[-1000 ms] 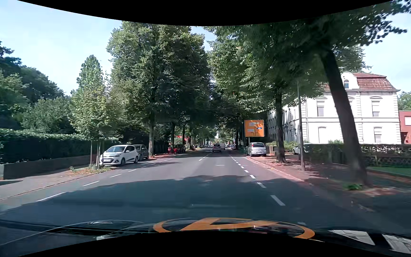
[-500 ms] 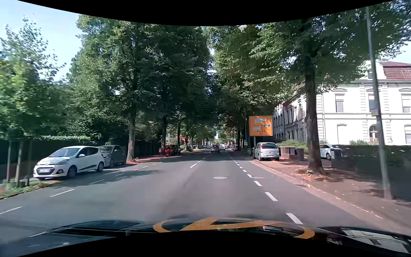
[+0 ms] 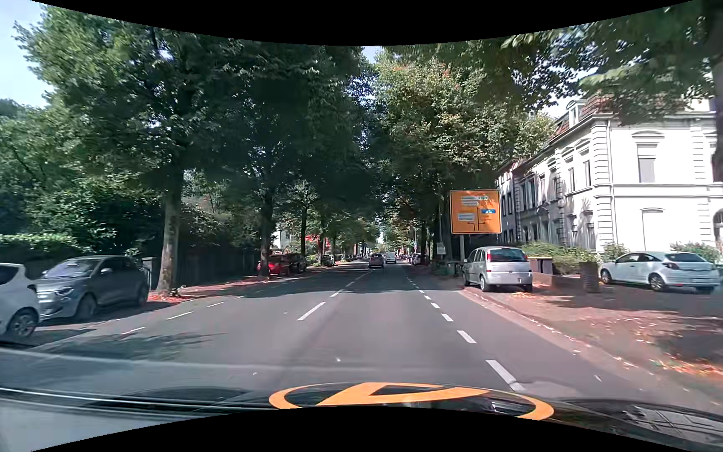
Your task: Follow the waypoints while adhering to traffic rules and regulations
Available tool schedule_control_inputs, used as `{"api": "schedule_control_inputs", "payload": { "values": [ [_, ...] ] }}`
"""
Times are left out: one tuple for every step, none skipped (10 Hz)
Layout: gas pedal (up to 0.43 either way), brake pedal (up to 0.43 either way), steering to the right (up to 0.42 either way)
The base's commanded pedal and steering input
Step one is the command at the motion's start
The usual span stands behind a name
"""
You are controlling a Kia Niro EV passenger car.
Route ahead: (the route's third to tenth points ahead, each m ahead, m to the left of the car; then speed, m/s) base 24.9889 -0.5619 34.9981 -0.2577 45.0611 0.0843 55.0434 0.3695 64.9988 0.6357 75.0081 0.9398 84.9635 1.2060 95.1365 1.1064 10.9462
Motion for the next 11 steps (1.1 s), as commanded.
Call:
{"api": "schedule_control_inputs", "payload": {
  "values": [
    [0.059, 0.0, 0.0],
    [0.059, 0.0, 0.0],
    [0.059, 0.0, 0.0],
    [0.059, 0.0, 0.0],
    [0.059, 0.0, 0.0],
    [0.059, 0.0, 0.0],
    [0.059, 0.0, 0.0],
    [0.047, 0.0, 0.0],
    [0.047, 0.0, 0.0],
    [0.047, 0.0, 0.0],
    [0.047, 0.0, 0.0]
  ]
}}
